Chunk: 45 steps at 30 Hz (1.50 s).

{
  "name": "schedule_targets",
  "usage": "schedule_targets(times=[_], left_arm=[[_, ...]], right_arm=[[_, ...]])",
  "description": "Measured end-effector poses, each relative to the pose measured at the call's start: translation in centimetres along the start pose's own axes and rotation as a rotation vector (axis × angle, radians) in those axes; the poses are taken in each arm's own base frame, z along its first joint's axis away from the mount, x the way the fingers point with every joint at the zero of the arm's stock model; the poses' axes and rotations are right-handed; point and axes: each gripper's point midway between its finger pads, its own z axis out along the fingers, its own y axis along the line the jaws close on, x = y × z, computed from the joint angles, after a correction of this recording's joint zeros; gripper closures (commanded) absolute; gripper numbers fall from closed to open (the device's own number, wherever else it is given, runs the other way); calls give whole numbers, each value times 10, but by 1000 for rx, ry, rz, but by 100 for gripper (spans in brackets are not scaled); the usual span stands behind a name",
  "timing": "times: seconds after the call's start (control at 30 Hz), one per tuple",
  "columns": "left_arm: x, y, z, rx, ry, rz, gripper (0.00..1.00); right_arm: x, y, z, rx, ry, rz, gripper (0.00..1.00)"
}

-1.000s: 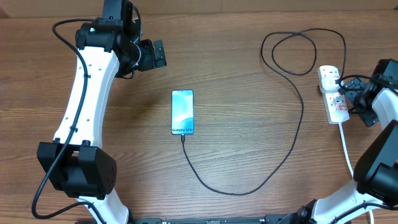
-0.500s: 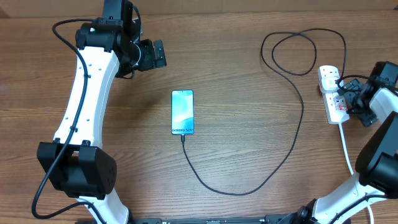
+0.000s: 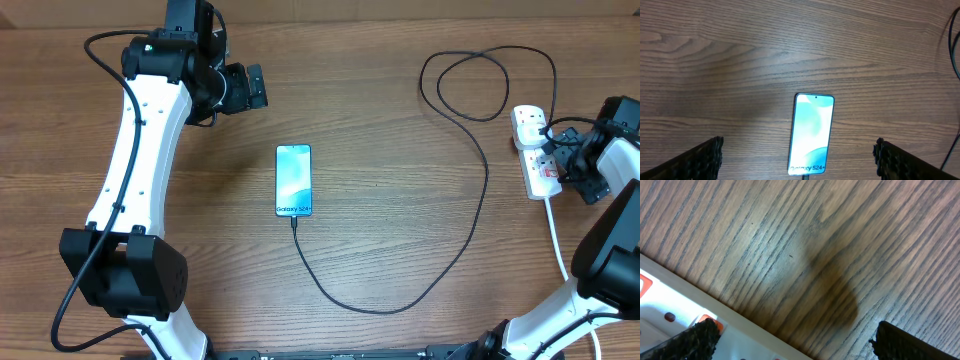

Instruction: Plug charger to phone and switch on socket

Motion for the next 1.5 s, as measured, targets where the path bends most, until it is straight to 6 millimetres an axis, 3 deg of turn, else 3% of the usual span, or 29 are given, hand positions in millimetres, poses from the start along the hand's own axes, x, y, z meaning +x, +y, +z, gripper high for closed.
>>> schedule_targets(times=[0.27, 1.5], left_arm=[[0, 0, 0, 0, 0, 0, 0], [0, 0, 0, 0, 0, 0, 1]], right_arm=[[-1, 10, 0, -55, 1, -7, 0], [10, 10, -3, -64, 63, -12, 0]])
